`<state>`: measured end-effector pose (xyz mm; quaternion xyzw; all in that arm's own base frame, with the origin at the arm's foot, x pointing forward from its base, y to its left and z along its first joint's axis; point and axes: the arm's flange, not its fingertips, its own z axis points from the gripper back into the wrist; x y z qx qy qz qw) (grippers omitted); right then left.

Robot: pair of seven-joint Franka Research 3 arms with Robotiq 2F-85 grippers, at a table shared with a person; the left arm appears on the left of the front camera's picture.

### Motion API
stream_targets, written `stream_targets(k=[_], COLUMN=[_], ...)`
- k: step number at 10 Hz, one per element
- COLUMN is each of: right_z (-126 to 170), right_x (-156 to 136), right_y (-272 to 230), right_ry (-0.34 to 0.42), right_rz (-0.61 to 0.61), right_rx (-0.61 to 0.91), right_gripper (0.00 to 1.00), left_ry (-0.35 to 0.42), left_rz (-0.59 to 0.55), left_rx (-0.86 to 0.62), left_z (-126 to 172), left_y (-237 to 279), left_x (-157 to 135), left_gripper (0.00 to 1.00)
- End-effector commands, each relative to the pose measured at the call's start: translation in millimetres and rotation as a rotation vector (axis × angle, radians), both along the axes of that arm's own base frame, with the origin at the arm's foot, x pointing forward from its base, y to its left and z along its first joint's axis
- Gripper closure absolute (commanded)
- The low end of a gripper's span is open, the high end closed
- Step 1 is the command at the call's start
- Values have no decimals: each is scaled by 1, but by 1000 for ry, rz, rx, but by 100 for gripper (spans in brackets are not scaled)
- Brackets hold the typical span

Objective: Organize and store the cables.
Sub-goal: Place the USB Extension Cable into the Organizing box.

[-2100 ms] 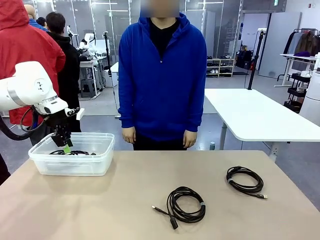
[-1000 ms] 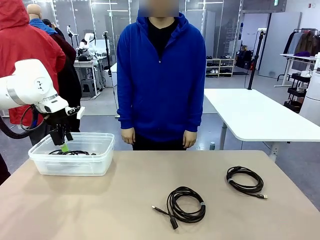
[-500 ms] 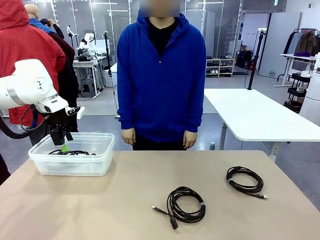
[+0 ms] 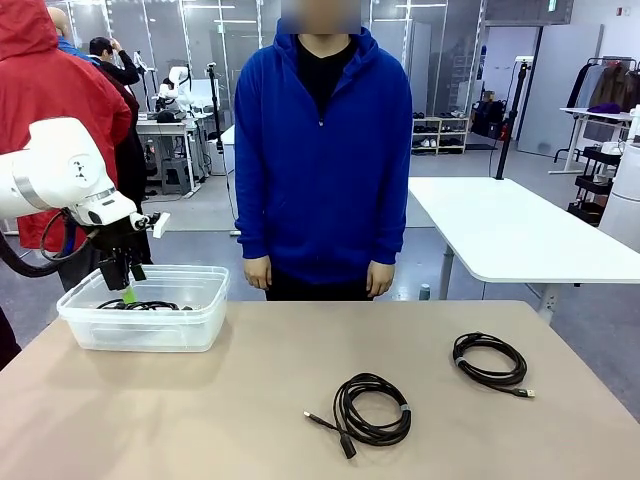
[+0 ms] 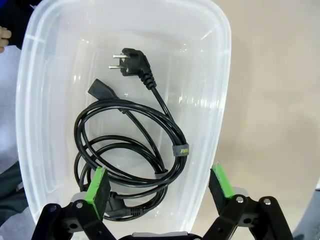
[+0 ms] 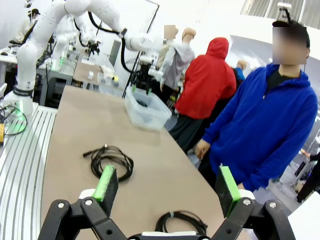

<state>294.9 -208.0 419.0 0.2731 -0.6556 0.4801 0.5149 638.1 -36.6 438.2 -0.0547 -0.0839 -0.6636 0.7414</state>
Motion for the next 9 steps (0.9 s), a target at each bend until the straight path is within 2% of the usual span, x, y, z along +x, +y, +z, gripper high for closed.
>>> stream_targets(k=[1, 2, 4, 5, 6, 7, 8, 9], right_z=[18, 26, 45, 53, 67, 82, 95, 104], right_x=[-4, 3, 10, 9, 4, 5, 6, 6], right_y=[8, 13, 20, 23, 25, 24, 22, 16], right_ry=[62, 84, 51, 85, 175, 248, 328, 407], right_rz=[-10, -17, 11, 29, 70, 97, 113, 94], right_rx=[-121, -165, -196, -227, -240, -285, -324, -349], right_gripper=[0, 0, 0, 0, 0, 0, 0, 0], left_ry=[-4, -29, -79, -43, -102, -132, -119, -142], left_rz=[-4, 10, 91, 209, 320, 375, 440, 496], left_rx=[-37, -79, -98, -95, -99, -216, -302, -405], left_z=[26, 44, 80, 97, 118, 126, 128, 129], left_y=[12, 10, 0, -5, -9, -11, -20, -37], left_x=[-23, -35, -65, -83, -104, -120, -139, -158], left_gripper=[0, 0, 0, 0, 0, 0, 0, 0])
